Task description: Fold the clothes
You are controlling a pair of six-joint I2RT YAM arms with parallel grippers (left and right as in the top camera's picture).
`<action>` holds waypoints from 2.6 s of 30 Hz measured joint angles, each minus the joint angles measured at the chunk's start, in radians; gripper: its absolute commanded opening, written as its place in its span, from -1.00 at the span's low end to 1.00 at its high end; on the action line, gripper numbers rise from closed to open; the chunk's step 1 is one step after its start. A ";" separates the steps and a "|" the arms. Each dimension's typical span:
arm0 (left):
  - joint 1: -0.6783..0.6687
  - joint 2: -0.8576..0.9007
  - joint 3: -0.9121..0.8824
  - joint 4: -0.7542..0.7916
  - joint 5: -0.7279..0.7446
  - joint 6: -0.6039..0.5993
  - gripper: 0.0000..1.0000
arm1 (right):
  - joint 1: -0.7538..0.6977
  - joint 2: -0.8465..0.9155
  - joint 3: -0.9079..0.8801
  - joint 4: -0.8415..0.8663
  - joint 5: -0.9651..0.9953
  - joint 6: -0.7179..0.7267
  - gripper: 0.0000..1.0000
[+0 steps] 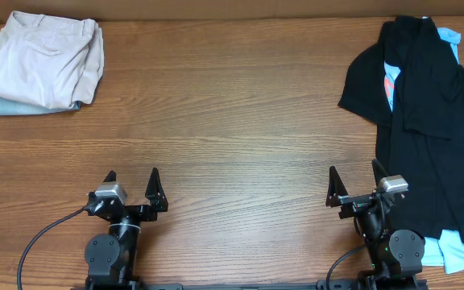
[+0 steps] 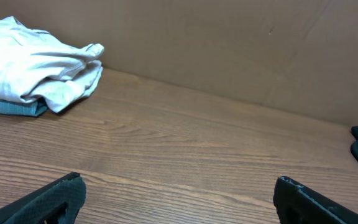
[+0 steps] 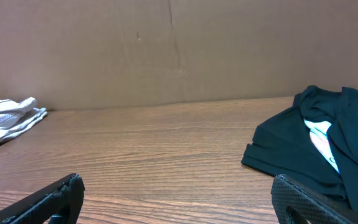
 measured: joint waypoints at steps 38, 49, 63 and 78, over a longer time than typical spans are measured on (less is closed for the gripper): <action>0.000 0.000 0.000 0.000 0.000 0.000 1.00 | 0.000 0.000 0.000 0.004 -0.001 0.000 1.00; 0.000 0.000 0.000 0.032 0.068 0.001 1.00 | 0.000 0.000 0.000 0.032 -0.097 0.000 1.00; 0.000 0.220 0.481 -0.402 0.204 0.003 0.99 | 0.000 0.157 0.403 -0.199 -0.168 0.000 1.00; 0.000 0.923 1.316 -0.917 0.238 0.061 1.00 | 0.000 0.998 1.394 -0.946 -0.169 -0.058 1.00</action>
